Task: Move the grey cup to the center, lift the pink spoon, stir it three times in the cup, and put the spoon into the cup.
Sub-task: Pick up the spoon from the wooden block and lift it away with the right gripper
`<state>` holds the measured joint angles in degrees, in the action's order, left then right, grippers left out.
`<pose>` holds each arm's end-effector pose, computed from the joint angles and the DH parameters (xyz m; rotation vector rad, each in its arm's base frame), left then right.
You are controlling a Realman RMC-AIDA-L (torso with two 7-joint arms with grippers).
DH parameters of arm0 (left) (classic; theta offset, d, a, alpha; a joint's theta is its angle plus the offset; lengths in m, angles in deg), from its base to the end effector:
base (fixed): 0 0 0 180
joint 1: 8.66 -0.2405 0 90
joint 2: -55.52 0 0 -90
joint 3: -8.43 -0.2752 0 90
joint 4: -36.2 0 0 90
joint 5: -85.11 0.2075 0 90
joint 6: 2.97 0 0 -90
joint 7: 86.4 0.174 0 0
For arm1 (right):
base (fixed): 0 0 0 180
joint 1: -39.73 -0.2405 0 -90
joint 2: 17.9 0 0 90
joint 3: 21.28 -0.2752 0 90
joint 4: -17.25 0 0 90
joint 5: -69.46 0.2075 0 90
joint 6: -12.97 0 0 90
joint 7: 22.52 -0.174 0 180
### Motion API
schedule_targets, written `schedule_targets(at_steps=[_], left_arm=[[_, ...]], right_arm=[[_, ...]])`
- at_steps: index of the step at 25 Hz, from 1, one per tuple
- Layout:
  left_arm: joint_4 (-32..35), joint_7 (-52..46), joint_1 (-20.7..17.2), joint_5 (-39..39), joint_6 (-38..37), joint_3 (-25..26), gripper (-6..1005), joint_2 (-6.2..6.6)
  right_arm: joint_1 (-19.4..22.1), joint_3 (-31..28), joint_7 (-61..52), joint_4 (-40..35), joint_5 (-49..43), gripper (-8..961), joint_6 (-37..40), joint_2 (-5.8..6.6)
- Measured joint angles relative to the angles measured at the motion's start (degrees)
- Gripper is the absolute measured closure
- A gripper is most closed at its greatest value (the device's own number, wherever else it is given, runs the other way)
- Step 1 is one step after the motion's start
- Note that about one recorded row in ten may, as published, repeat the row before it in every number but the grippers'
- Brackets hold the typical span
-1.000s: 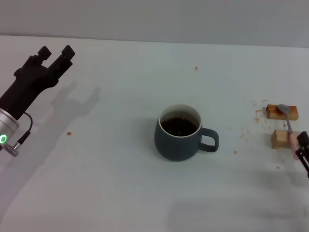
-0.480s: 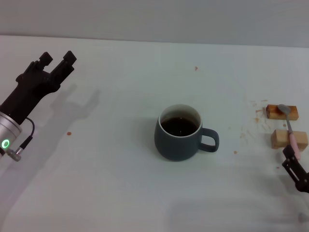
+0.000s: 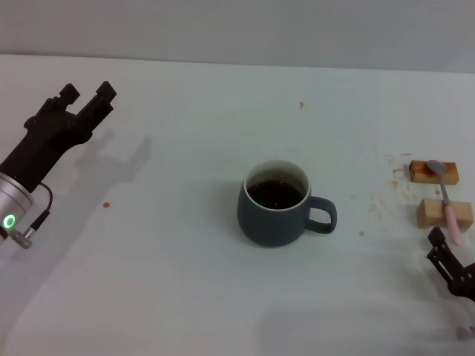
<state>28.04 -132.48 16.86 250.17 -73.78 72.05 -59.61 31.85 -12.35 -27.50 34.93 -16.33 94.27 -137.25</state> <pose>-0.3186 0.3663 -0.0220 -1.7973 -0.8631 -1.0856 0.3701 0.2130 -0.0795 -1.6612 0.7392 0.6806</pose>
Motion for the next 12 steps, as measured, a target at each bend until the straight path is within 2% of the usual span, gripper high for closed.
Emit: schedule_targets(at_steps=[12], left_arm=[[0.00, 0.03, 0.33, 0.00, 1.56, 0.01, 170, 0.15]], right_arm=[[-0.93, -0.52, -1.47, -0.04, 0.30, 141, -2.39, 0.00]])
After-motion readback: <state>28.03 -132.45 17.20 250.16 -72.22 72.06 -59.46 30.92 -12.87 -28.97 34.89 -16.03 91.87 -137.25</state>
